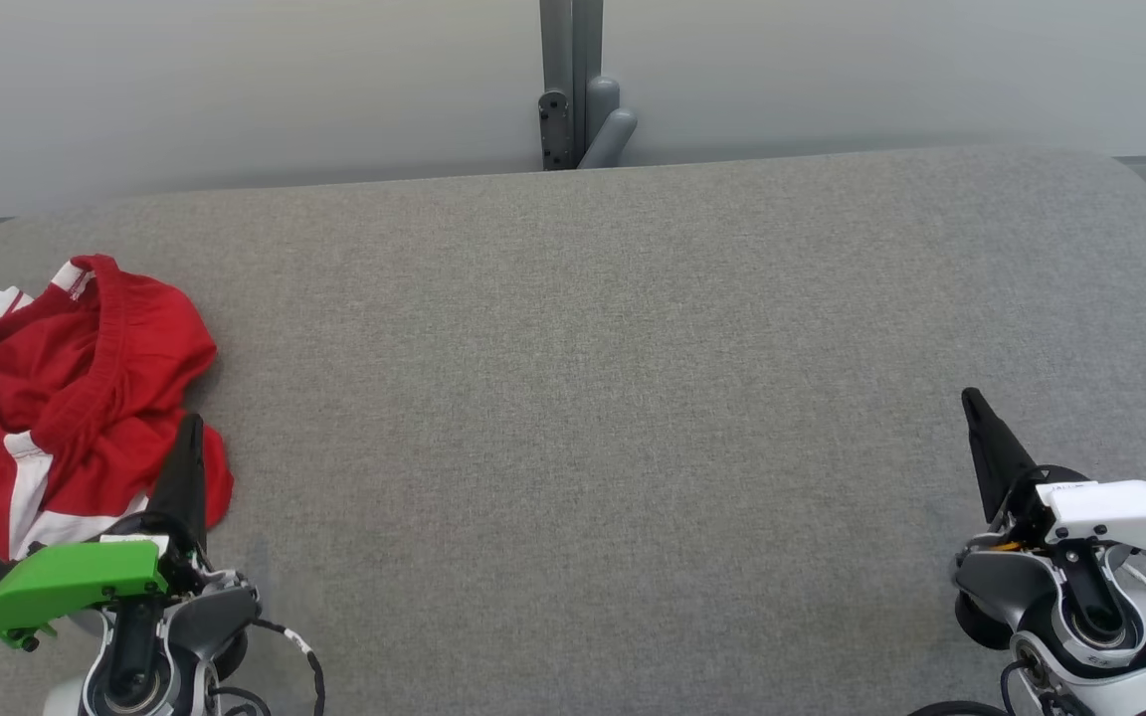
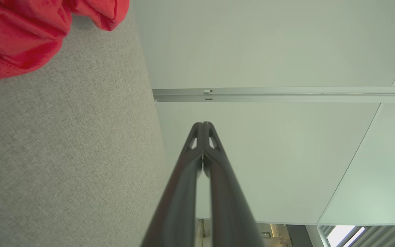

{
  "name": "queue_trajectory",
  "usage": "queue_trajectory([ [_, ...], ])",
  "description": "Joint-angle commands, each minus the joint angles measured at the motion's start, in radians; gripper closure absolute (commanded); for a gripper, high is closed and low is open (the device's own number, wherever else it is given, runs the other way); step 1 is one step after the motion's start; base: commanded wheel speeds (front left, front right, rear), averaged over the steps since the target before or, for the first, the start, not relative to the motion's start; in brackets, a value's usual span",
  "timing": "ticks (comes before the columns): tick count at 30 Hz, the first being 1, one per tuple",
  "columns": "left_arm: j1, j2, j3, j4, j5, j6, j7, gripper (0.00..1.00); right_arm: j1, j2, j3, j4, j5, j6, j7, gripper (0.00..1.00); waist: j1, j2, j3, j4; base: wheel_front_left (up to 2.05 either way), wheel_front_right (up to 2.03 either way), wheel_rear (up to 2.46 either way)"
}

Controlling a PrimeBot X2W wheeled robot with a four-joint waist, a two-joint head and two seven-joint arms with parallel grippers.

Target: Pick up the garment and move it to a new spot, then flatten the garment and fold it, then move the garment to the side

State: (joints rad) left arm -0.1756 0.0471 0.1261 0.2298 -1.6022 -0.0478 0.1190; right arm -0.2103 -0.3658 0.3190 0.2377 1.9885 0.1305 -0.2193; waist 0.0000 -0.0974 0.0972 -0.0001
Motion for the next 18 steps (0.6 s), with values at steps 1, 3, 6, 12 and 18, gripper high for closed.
queue_trajectory([
  [1,-0.008,0.006,0.0,-0.003,-0.002,0.003,0.001,1.0,-0.003,-0.007,0.002,-0.003,0.007,0.0,-0.005,1.0,0.0,0.0,0.0,0.0,0.0,0.0,0.0],
  [3,0.007,-0.002,0.0,0.01,0.0,0.0,-0.001,1.0,0.005,0.008,0.002,0.009,-0.001,0.0,0.0,1.0,0.0,0.0,0.0,0.0,0.0,0.0,0.0],
  [6,0.022,-0.004,-0.003,0.02,0.0,-0.002,-0.007,0.0,0.018,0.023,0.004,0.018,-0.012,0.0,-0.001,0.0,0.0,0.0004,0.0,0.0,0.0,0.0,0.0],
  [12,0.042,-0.002,-0.015,0.017,0.017,-0.009,-0.038,0.0,0.03,0.047,-0.017,0.018,-0.101,0.0,-0.004,0.0,0.0,0.0015,-0.001,0.001,0.0,0.0,0.0],
  [18,0.053,0.007,-0.02,0.023,0.097,-0.016,-0.071,0.0,0.038,0.07,-0.051,0.002,-0.27,0.0,-0.008,0.0,0.0,0.0,0.002,0.002,0.0,0.0,0.0],
])
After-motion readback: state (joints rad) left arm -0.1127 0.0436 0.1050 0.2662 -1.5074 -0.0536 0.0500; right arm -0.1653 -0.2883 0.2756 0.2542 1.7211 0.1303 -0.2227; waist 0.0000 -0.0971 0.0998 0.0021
